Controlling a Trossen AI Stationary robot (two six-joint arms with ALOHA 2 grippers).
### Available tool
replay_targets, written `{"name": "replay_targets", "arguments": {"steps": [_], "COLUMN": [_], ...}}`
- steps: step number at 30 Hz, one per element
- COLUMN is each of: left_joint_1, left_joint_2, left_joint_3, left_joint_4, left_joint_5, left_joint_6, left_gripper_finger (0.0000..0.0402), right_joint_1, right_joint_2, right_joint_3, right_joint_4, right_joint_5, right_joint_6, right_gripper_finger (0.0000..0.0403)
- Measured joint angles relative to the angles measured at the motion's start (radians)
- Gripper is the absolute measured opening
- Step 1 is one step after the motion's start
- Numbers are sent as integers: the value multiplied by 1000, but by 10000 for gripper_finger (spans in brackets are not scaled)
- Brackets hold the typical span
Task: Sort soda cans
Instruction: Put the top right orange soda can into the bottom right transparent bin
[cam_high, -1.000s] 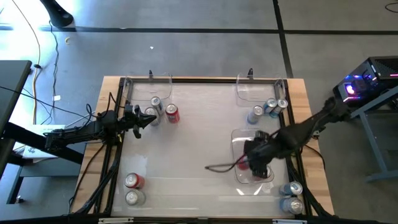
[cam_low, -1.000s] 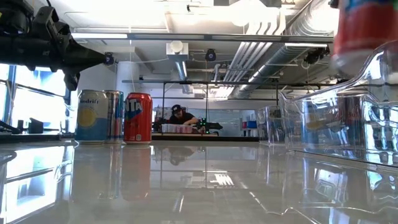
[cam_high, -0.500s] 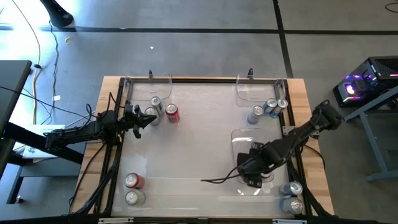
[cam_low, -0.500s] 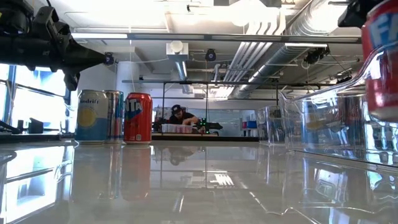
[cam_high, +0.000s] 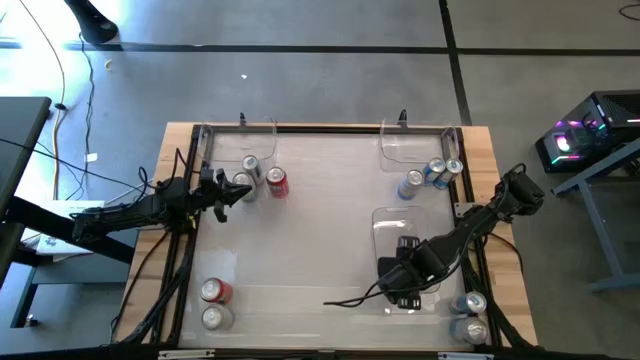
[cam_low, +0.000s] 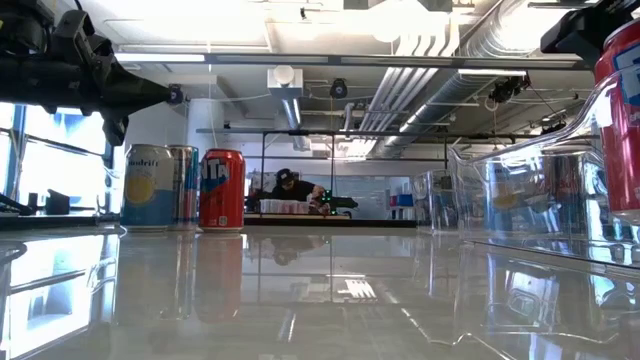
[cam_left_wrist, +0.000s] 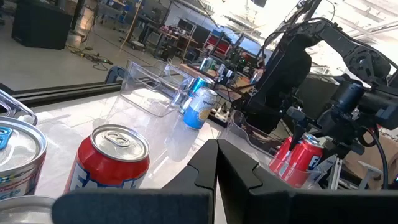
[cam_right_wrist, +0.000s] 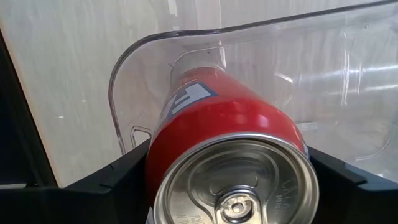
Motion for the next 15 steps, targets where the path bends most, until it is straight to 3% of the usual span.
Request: {"name": "replay_targets", "arguments": {"steps": [15], "left_joint_1": [0], "left_joint_2": [0], "left_joint_3": [0], "left_joint_4": [0], "left_joint_5": [0], "left_joint_6": [0], "left_gripper_finger": [1], "right_joint_1": [0], "right_joint_2": [1], "right_joint_3": [-31], "right_joint_4": [41], "right_joint_5": [9], "right_joint_6": [-26], "right_gripper_finger": [301]}}
